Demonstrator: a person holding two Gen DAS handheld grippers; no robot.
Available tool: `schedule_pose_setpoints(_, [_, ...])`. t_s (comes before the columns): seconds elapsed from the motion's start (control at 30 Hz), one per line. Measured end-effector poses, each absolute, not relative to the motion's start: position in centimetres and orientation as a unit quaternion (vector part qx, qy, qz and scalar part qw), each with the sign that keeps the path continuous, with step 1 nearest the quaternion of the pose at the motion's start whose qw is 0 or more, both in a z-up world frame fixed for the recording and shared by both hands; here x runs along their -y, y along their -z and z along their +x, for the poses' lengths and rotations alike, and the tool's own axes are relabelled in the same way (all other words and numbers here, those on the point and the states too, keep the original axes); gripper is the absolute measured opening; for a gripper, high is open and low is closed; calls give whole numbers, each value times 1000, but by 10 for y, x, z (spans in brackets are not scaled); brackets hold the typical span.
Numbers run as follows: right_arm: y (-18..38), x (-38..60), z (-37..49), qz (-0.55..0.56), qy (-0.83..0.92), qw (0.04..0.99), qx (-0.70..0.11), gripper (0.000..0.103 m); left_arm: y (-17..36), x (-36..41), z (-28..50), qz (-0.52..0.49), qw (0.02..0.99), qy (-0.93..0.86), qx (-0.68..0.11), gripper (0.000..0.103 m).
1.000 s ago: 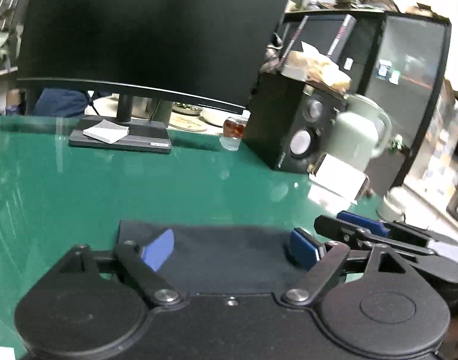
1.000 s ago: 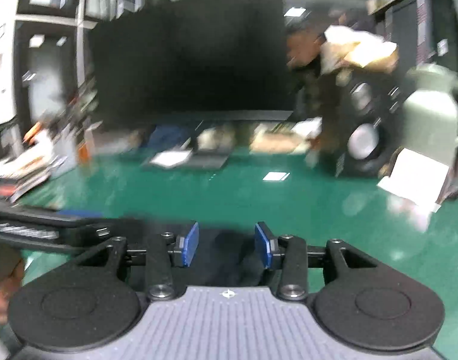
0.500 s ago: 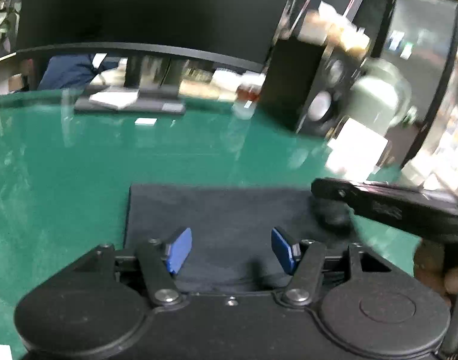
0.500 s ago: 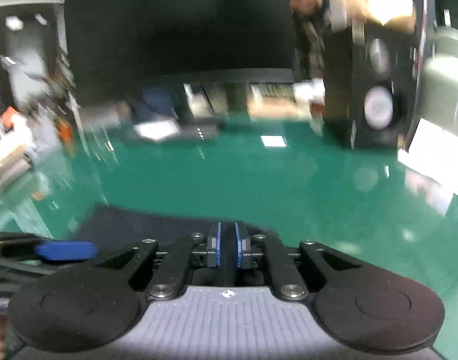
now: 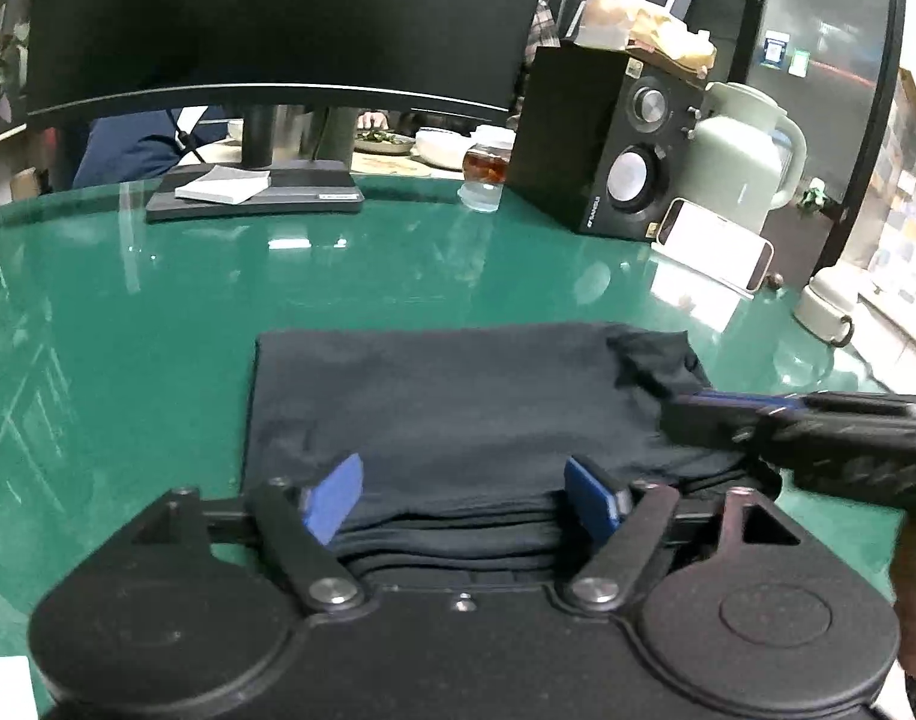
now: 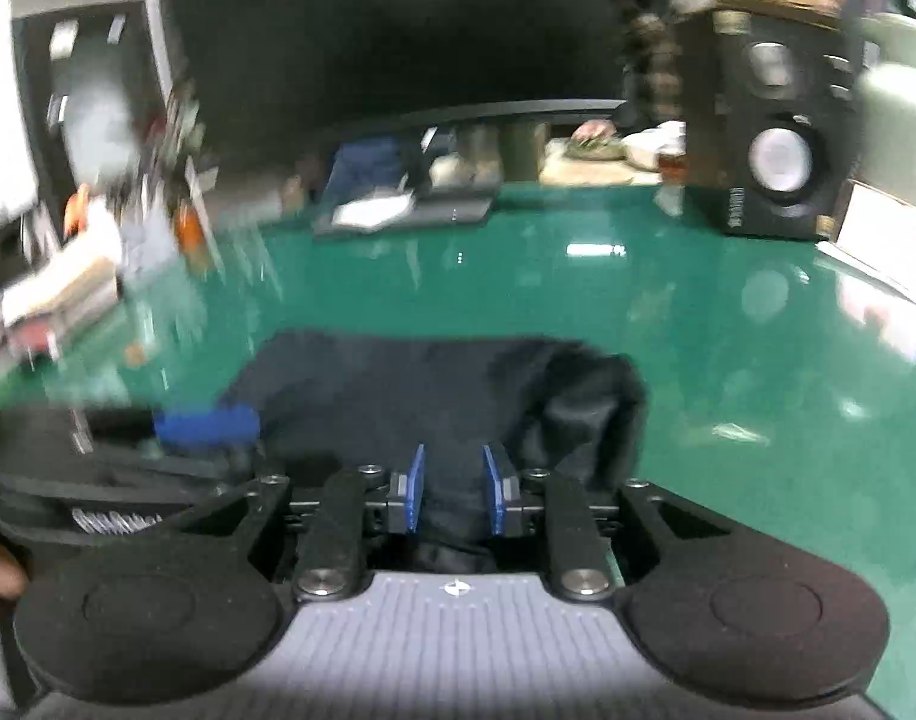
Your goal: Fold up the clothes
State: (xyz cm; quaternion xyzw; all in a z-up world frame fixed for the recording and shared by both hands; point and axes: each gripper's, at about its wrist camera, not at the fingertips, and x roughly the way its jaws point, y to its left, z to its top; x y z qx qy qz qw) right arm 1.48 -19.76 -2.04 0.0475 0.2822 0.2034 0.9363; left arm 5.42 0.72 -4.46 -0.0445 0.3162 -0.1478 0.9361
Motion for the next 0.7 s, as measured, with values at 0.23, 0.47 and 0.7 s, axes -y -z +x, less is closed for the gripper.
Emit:
schedule_pose_setpoints(0.23, [11, 207, 6, 39, -197, 943, -265, 36, 40, 3, 41, -31, 942, 118, -312, 84])
schedule_pose_setpoints(0.47, [2, 213, 6, -9, -178, 954, -243, 41, 22, 0, 31, -40, 947, 90, -305, 84])
schedule_pose_setpoints(0.7, [22, 197, 18, -77, -160, 951, -253, 26, 24, 0, 34, -55, 943, 127, -303, 71])
